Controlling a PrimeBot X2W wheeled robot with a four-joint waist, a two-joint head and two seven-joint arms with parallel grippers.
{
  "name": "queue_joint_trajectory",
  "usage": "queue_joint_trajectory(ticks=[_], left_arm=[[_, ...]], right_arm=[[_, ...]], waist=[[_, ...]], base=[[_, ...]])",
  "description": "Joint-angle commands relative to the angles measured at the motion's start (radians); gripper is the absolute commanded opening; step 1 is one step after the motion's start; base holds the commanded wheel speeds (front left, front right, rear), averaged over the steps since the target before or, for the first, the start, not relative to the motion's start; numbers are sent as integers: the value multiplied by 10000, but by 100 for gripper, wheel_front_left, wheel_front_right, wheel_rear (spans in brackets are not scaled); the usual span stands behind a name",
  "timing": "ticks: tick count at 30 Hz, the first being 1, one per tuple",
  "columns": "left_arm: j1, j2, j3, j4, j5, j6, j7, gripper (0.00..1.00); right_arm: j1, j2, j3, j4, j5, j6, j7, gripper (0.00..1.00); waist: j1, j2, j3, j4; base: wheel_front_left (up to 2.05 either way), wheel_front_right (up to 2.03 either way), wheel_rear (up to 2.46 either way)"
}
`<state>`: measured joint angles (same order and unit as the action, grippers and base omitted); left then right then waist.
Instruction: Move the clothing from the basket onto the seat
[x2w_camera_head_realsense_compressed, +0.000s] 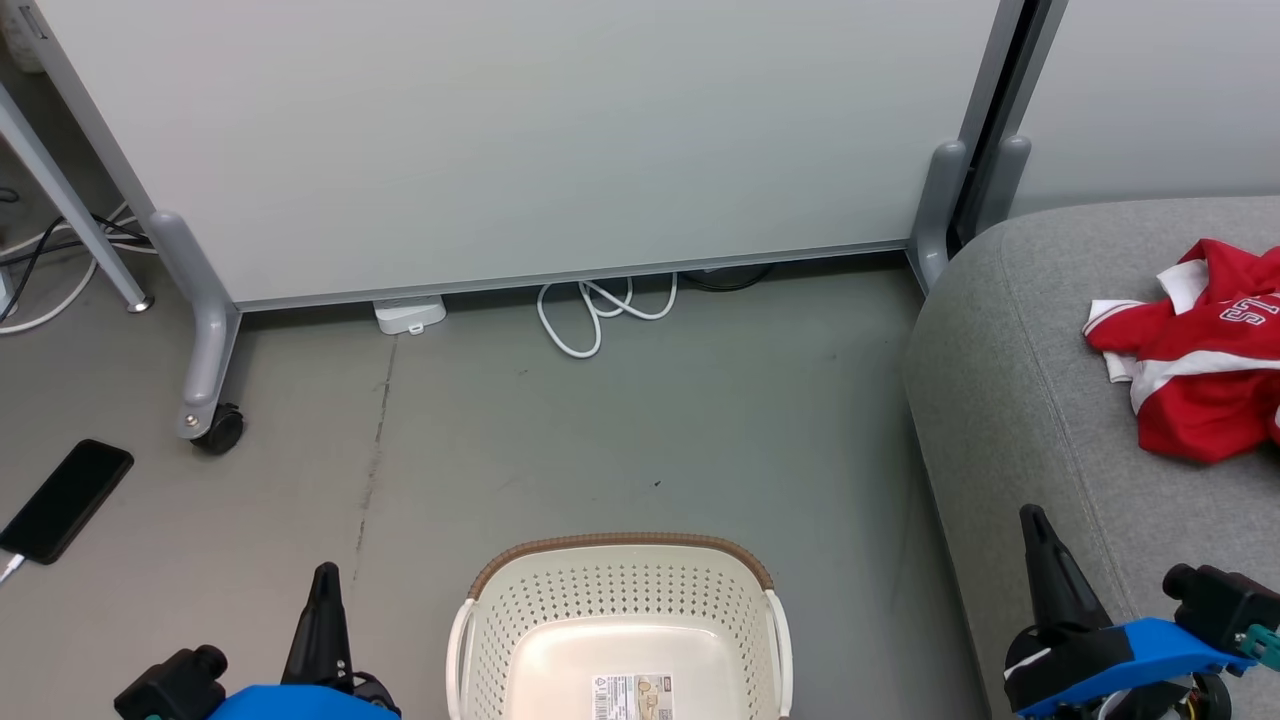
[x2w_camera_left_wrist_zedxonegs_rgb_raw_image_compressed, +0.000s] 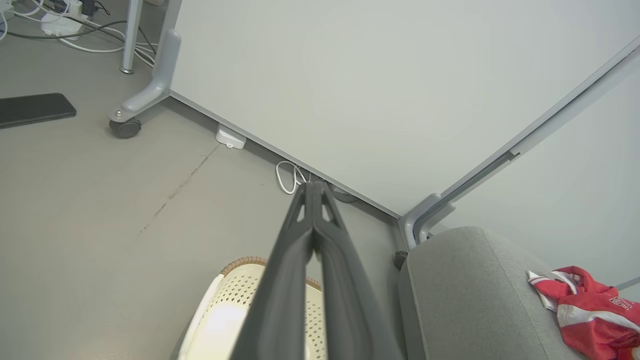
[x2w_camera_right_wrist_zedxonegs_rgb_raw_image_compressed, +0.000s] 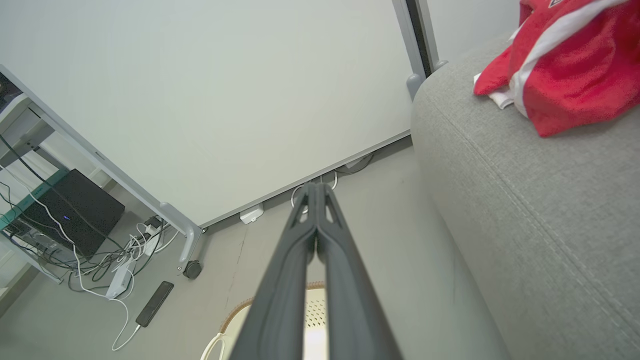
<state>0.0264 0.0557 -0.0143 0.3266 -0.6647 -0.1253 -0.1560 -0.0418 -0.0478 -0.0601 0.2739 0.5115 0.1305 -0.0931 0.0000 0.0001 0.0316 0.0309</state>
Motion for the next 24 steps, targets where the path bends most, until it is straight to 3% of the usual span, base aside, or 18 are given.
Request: queue_joint_trajectory(ticks=[1,24], left_arm=[[-351,58,89,-199,-426,-19,99,0],[-688,62,424,-407,-3235,-37,865,0]], right_arm=[[-265,-21,-52,-177,515,1,85,0],[-428,-26,-207,-231,3735,2,698,0]], waist=[[0,-1,-5,-6],[0,-1,-67,-72]], base=[[0,0,0],[0,0,0]])
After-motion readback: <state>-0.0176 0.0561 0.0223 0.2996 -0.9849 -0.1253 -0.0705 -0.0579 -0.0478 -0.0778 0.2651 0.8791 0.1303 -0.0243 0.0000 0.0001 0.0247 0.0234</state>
